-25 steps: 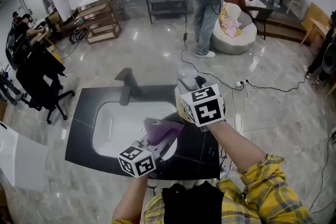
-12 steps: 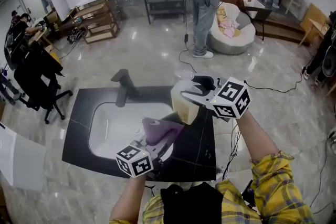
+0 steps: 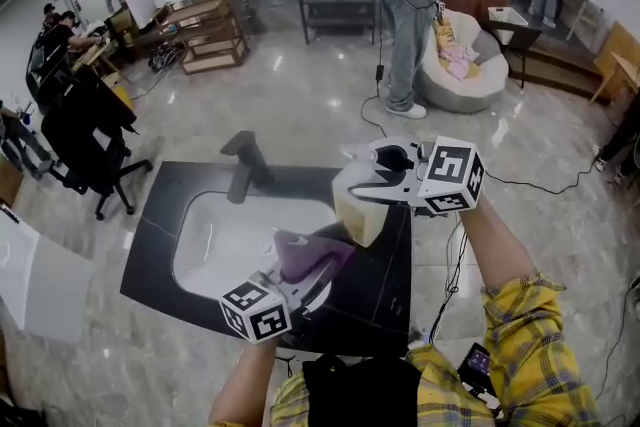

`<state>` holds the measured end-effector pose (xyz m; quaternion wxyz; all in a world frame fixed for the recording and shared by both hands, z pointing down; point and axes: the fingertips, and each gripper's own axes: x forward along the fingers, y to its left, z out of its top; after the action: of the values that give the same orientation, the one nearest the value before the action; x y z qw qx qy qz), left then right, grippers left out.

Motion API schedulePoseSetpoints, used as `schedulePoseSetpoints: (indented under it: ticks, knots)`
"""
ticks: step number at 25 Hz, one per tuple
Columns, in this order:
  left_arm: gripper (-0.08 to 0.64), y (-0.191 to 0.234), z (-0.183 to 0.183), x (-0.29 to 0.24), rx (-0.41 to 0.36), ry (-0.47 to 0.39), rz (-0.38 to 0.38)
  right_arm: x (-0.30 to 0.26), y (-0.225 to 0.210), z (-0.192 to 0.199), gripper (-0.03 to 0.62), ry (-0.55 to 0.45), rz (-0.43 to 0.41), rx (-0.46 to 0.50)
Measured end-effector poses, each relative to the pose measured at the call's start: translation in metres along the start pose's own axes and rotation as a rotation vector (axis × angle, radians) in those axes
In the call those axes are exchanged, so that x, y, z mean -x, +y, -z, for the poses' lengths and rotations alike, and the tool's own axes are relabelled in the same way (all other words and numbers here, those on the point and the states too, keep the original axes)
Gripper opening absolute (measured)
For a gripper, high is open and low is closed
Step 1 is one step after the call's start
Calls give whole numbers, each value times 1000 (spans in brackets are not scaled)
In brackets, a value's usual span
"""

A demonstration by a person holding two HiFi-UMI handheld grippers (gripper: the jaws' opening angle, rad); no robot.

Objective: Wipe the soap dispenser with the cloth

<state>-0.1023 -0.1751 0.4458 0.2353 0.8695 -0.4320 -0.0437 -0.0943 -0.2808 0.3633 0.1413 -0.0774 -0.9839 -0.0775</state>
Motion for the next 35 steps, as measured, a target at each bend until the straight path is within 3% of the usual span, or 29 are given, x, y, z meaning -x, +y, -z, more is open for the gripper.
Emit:
schedulePoseSetpoints:
  ticks: [5,10,19,25,35]
  knots:
    - [57,3,-1,0,1,-19,-29,-5,5,-1,181,-30,-108,11]
    - [57,11,-1,-4,7,-28,-49,-7,-1,-2,173,-57,-76,-28]
    - [57,21,-8,-16,17,-51,-58,-3,-18,0,172,-122,252,-124]
    - [57,24,-9,-9,25,-60,-55,-3,-20,0,172,-121,403,-163]
    - [57,34,-10,7,38,-72,-79,-4,-31,-1,172,-105,762,-225]
